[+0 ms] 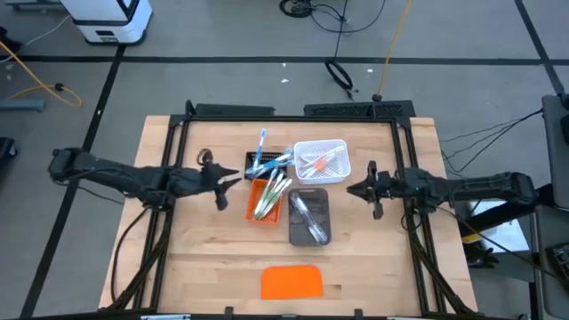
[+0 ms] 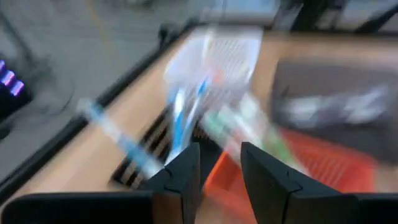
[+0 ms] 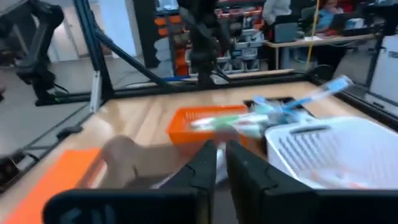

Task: Pick & Place Toothbrushes
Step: Return to Home Position

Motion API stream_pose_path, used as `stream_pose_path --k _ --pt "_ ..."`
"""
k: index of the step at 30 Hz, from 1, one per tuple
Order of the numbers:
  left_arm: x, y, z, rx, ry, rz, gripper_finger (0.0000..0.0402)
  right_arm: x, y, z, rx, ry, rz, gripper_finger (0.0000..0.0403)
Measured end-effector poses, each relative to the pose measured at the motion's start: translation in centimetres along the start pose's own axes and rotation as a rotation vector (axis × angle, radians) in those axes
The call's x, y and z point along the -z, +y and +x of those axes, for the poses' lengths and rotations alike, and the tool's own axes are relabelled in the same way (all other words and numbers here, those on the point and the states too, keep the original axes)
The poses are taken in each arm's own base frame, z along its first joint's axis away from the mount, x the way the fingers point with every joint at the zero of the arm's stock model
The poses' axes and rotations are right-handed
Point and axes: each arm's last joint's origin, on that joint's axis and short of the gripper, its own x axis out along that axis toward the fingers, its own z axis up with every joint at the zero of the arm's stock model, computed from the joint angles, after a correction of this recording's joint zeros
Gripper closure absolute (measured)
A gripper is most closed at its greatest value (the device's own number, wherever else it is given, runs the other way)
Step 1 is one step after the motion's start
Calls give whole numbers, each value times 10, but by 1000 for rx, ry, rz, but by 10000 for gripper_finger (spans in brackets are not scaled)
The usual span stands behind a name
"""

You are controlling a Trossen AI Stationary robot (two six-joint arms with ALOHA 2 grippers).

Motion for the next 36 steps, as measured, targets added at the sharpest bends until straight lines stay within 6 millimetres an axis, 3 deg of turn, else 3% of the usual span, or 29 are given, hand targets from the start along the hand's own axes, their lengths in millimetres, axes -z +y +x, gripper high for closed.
stream_pose_path --k 2,6,19,36 --pt "5 3 -7 48 -85 -23 284 8 -1 -5 24 -6 -15 383" --pt "21 8 -14 90 -179 -63 284 -1 0 -11 9 -117 -11 399" --pt "87 14 -12 113 -175 -117 284 9 -3 -11 123 -22 -109 399" --pt "91 16 -10 60 -130 -118 284 17 -4 -9 122 60 -193 399"
